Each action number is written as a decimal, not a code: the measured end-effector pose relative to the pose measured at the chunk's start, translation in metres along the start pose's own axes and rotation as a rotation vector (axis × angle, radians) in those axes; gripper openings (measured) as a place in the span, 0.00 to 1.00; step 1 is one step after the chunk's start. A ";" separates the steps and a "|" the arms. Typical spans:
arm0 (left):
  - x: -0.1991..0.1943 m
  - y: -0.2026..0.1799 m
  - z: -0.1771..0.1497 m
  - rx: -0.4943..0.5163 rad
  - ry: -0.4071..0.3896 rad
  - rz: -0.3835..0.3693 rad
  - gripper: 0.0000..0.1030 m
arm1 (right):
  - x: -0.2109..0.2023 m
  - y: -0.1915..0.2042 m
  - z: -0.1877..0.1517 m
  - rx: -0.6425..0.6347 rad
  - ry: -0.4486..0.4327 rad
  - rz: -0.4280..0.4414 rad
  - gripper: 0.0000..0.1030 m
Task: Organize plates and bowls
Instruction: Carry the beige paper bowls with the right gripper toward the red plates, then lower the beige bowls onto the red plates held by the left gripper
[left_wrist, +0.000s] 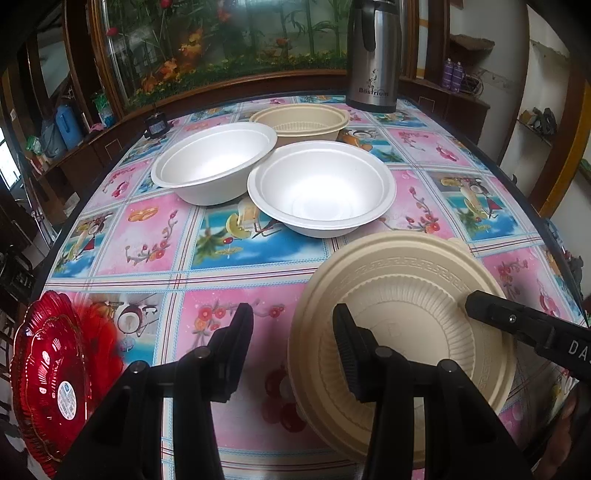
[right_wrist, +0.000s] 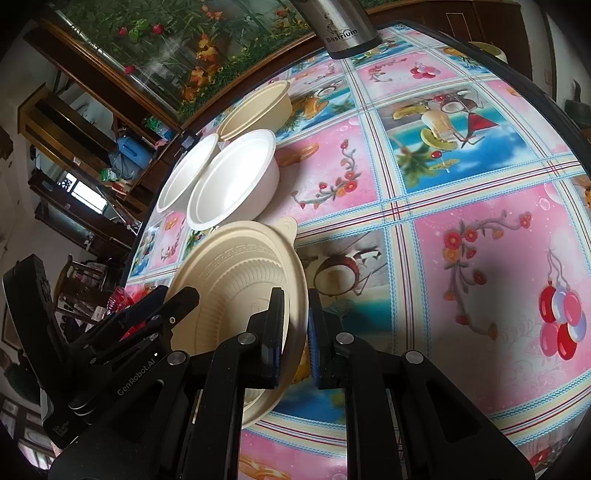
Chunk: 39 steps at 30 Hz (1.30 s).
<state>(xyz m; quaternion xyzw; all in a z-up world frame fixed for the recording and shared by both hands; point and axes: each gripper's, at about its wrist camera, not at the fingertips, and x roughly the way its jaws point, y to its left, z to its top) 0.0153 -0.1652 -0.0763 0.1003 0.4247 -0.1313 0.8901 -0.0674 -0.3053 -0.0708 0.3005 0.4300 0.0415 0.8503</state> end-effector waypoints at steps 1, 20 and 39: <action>-0.001 0.000 0.000 0.000 -0.004 0.002 0.43 | 0.000 0.000 0.000 0.000 -0.001 0.000 0.10; -0.028 0.016 -0.002 -0.024 -0.067 0.010 0.43 | -0.014 0.027 -0.001 -0.033 -0.034 0.008 0.11; -0.119 0.170 -0.013 -0.294 -0.139 0.048 0.43 | 0.009 0.206 -0.006 -0.265 -0.007 0.190 0.11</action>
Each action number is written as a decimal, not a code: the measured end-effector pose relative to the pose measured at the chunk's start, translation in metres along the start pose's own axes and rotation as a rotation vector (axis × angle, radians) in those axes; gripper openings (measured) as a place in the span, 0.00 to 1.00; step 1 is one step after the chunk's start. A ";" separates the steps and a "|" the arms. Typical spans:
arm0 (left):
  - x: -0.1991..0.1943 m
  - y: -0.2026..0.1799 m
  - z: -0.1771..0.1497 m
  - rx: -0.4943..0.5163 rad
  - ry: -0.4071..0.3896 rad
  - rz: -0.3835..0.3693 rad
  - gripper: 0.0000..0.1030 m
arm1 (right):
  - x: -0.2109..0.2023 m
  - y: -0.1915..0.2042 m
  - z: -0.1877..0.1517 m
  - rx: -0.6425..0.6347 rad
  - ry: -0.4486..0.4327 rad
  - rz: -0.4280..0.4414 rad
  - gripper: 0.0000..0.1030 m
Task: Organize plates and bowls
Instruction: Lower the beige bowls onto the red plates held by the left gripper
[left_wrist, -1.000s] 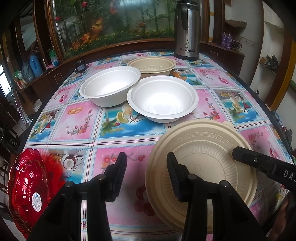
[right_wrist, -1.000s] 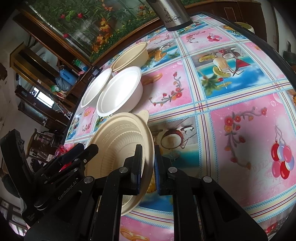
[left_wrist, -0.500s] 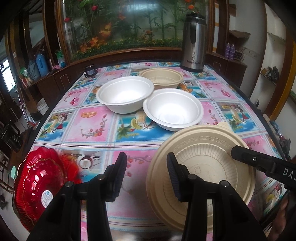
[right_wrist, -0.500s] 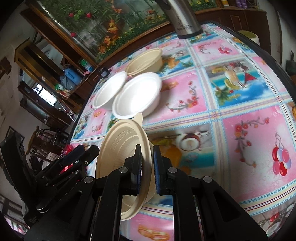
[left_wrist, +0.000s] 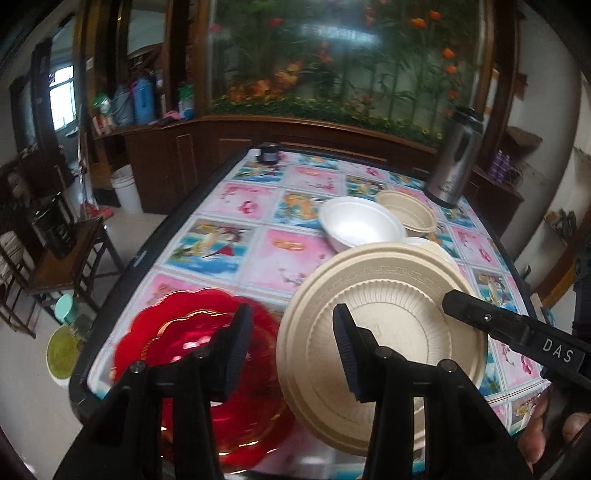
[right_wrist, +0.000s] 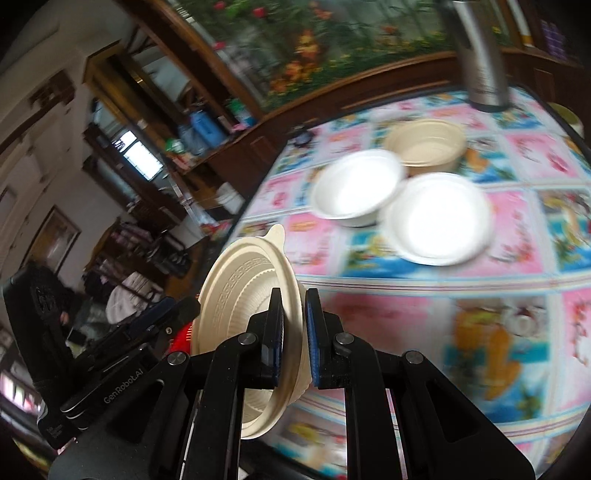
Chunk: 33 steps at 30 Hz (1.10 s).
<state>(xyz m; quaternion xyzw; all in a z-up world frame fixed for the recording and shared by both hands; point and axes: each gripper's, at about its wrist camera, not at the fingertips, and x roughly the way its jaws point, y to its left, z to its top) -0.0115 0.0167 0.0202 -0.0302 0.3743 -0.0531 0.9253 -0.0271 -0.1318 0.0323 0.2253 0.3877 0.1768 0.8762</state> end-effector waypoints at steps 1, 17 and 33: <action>-0.005 0.015 0.000 -0.022 -0.004 0.018 0.43 | 0.005 0.007 0.000 -0.009 0.005 0.010 0.11; 0.017 0.117 -0.030 -0.180 0.122 0.085 0.43 | 0.121 0.090 -0.046 -0.142 0.210 0.065 0.11; 0.047 0.138 -0.047 -0.201 0.256 0.129 0.44 | 0.163 0.057 -0.052 -0.129 0.276 -0.057 0.11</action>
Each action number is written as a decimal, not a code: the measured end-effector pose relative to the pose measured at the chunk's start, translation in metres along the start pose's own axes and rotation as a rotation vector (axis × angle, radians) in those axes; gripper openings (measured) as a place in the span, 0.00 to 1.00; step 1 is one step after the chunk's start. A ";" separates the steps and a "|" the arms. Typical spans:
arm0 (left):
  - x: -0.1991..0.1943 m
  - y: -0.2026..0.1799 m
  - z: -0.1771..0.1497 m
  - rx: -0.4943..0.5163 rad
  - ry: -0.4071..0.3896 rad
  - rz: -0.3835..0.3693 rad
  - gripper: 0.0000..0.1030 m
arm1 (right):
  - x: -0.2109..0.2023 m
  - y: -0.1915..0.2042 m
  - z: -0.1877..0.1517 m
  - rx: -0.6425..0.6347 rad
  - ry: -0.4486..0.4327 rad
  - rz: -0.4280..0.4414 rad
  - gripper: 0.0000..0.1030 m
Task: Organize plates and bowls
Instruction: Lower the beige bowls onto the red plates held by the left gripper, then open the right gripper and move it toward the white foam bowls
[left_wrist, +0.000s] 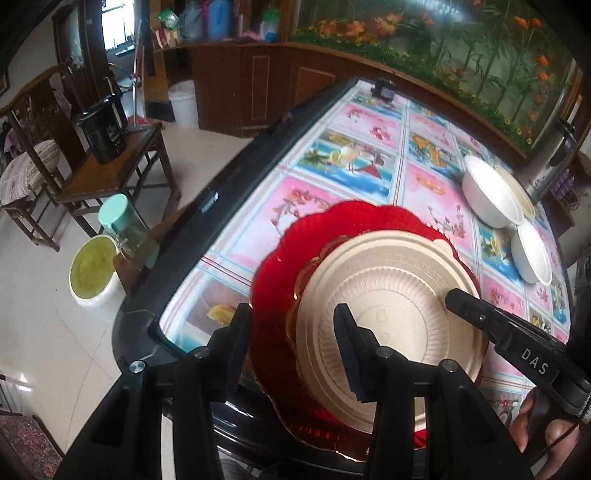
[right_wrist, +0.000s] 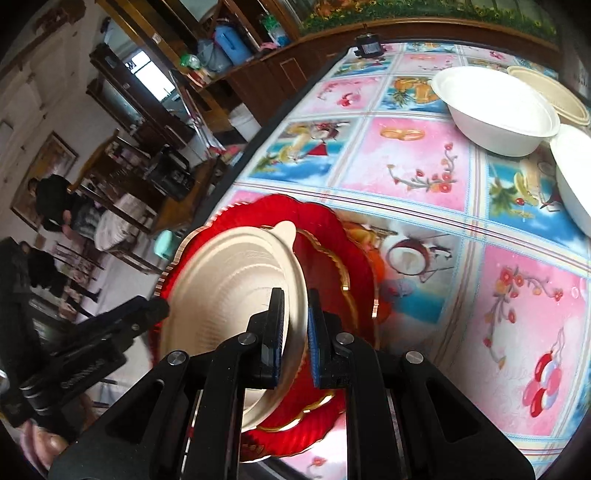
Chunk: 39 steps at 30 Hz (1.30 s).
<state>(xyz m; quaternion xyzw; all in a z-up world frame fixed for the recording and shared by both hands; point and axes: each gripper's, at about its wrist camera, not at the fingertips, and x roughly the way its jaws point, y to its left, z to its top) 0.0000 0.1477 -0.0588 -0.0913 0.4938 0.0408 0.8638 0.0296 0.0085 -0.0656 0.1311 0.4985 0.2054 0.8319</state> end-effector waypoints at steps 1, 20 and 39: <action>0.001 0.000 -0.001 0.003 0.003 0.006 0.45 | 0.001 -0.002 0.000 0.002 0.012 0.005 0.11; -0.046 -0.051 -0.001 0.070 -0.124 -0.047 0.51 | -0.099 -0.100 -0.018 0.174 -0.233 0.022 0.11; 0.011 -0.222 -0.012 0.284 0.066 -0.191 0.52 | -0.169 -0.249 -0.016 0.422 -0.334 -0.094 0.11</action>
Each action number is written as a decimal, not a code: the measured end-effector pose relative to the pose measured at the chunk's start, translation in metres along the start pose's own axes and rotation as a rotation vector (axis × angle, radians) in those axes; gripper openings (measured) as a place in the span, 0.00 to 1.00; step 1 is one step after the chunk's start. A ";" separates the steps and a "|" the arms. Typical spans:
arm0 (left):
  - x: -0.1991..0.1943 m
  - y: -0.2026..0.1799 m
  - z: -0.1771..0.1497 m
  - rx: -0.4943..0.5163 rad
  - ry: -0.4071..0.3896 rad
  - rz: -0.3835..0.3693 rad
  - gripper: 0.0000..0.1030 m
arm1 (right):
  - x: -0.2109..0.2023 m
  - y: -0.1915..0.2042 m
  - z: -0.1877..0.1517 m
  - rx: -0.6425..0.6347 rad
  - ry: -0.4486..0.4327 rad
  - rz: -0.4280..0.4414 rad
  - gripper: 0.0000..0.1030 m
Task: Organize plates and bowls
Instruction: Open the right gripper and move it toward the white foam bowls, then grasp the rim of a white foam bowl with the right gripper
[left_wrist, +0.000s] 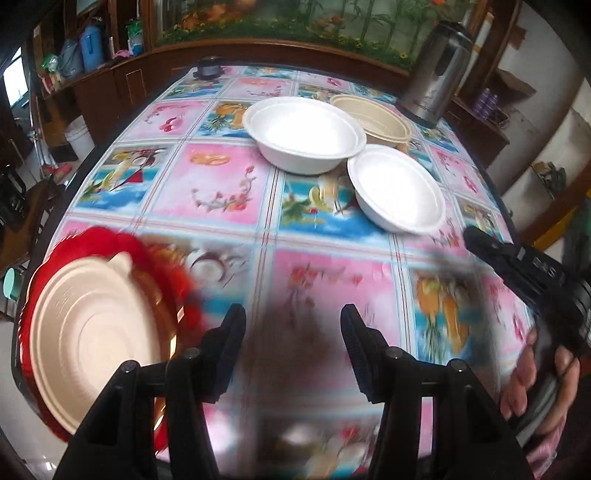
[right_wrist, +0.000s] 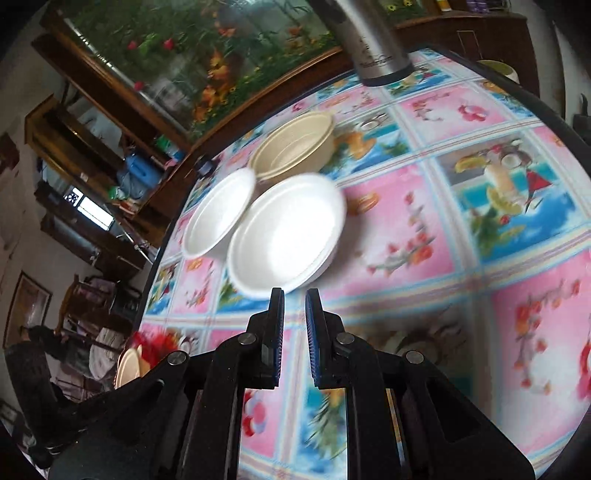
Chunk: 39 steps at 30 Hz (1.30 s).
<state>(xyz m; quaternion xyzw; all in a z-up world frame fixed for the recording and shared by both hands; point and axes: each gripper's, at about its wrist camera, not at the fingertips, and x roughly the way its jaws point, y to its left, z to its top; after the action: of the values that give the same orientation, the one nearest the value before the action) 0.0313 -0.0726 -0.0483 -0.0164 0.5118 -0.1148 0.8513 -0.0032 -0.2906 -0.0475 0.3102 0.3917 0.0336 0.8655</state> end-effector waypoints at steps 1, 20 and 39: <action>0.005 -0.003 0.004 -0.007 0.003 0.004 0.52 | 0.001 -0.002 0.004 0.005 0.000 -0.003 0.11; 0.061 -0.026 0.086 -0.138 -0.014 0.027 0.52 | 0.040 -0.031 0.052 0.122 -0.009 0.045 0.11; 0.102 -0.044 0.098 -0.128 0.067 -0.019 0.52 | 0.071 -0.030 0.045 0.132 0.087 0.051 0.11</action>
<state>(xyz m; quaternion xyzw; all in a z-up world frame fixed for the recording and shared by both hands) 0.1550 -0.1460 -0.0842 -0.0718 0.5462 -0.0902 0.8297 0.0722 -0.3164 -0.0883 0.3746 0.4223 0.0431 0.8243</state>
